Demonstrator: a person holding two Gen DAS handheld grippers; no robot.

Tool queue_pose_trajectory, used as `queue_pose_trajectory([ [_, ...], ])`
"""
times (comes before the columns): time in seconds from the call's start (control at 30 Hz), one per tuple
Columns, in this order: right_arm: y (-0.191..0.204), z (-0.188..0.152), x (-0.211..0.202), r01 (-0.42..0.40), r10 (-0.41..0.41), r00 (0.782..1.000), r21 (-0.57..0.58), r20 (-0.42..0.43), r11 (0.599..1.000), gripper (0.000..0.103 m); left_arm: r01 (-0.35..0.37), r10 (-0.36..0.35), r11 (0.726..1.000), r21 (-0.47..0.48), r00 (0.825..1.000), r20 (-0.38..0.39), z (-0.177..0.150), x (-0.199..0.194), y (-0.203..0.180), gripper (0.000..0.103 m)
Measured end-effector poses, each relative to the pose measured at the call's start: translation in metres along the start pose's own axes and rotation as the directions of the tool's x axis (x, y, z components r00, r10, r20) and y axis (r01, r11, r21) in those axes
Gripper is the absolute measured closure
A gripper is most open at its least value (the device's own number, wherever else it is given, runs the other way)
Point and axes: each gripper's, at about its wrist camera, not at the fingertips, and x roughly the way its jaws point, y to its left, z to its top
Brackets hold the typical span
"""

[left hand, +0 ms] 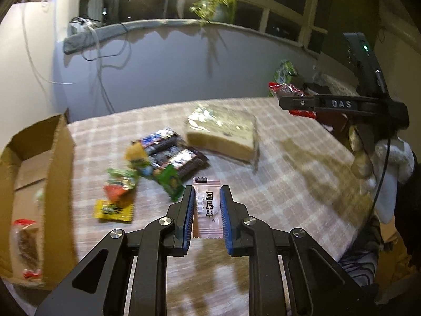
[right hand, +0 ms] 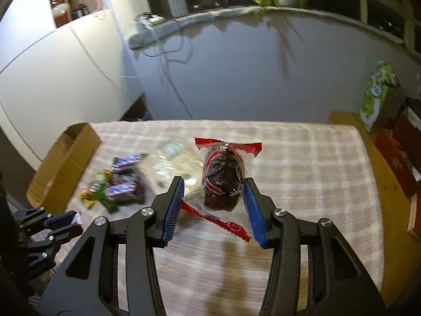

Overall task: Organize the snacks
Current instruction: 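Grasp the pink-white wrapper with left tool while right tool grasps red-strip snack bag, then carry both held snacks into the cardboard box and open both tools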

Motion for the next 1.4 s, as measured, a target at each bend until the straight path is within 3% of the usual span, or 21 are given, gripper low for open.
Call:
queue_pose_trajectory([
  [0.43,0.095,0.024,0.019,-0.137,0.139,0.990,-0.104,0.010,0.985,0.055,-0.101,0.108,0.991,-0.092,0.990,0.086,0.001,-0.049,0.058,0.085],
  [0.8,0.183,0.040,0.055,-0.227,0.225,0.974,-0.197,-0.033,0.954,0.055,-0.195,0.222,0.958,-0.212,0.968,0.116,-0.004,-0.081,0.133,0.085],
  [1.17,0.244,0.051,0.090,-0.277,0.264,0.961,-0.265,-0.083,0.924,0.055,-0.253,0.295,0.919,-0.303,0.950,0.101,-0.010,-0.092,0.198,0.085],
  [1.4,0.272,0.055,0.116,-0.291,0.268,0.956,-0.297,-0.118,0.909,0.055,-0.271,0.311,0.913,-0.306,0.946,0.090,-0.007,-0.086,0.219,0.085],
])
